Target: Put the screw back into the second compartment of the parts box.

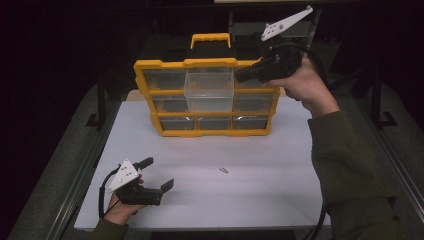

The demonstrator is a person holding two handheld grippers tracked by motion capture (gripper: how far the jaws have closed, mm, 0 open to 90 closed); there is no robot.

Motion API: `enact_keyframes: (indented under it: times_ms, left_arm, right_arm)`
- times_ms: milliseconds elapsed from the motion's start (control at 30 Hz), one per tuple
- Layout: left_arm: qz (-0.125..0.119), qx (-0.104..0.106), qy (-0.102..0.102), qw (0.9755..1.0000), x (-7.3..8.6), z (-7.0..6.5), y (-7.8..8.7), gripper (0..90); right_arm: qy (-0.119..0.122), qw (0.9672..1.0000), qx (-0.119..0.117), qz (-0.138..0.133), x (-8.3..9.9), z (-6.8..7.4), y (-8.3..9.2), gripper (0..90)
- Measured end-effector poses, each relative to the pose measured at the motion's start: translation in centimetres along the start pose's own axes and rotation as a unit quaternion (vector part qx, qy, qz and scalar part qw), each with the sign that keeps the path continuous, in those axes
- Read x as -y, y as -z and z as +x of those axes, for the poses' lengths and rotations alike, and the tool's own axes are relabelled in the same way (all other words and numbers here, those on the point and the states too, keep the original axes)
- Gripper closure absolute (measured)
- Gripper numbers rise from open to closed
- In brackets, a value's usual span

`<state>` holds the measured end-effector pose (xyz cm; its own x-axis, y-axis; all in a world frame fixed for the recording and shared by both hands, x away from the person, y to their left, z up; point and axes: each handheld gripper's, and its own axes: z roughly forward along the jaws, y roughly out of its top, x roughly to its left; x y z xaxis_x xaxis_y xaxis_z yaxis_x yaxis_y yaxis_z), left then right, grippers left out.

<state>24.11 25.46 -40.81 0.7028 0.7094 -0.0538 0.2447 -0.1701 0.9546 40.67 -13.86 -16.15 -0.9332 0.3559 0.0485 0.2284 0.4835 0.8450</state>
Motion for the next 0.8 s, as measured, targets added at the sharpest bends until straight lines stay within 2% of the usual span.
enact_keyframes:
  times_ms: [233,500,567,800]
  left_arm:
    - [0.000,0.001,0.001,1.0000,0.0,0.0,0.0,0.0]
    - [0.001,0.001,0.001,1.0000,0.0,0.0,0.0,0.0]
    - [0.001,0.001,0.000,1.0000,0.0,0.0,0.0,0.0]
    - [-0.001,0.001,0.003,1.0000,0.0,0.0,0.0,0.0]
  right_arm:
    - [-0.006,0.9999,-0.007,-0.006,-0.9,-0.2,-1.3,86.8]
    - [-0.007,0.9999,-0.012,0.006,-1.7,-0.3,-3.4,86.5]
    - [0.002,0.9999,-0.013,0.011,-1.9,-0.3,-3.9,86.6]
    - [0.004,0.9995,-0.013,0.029,-2.2,-0.4,-5.5,86.5]
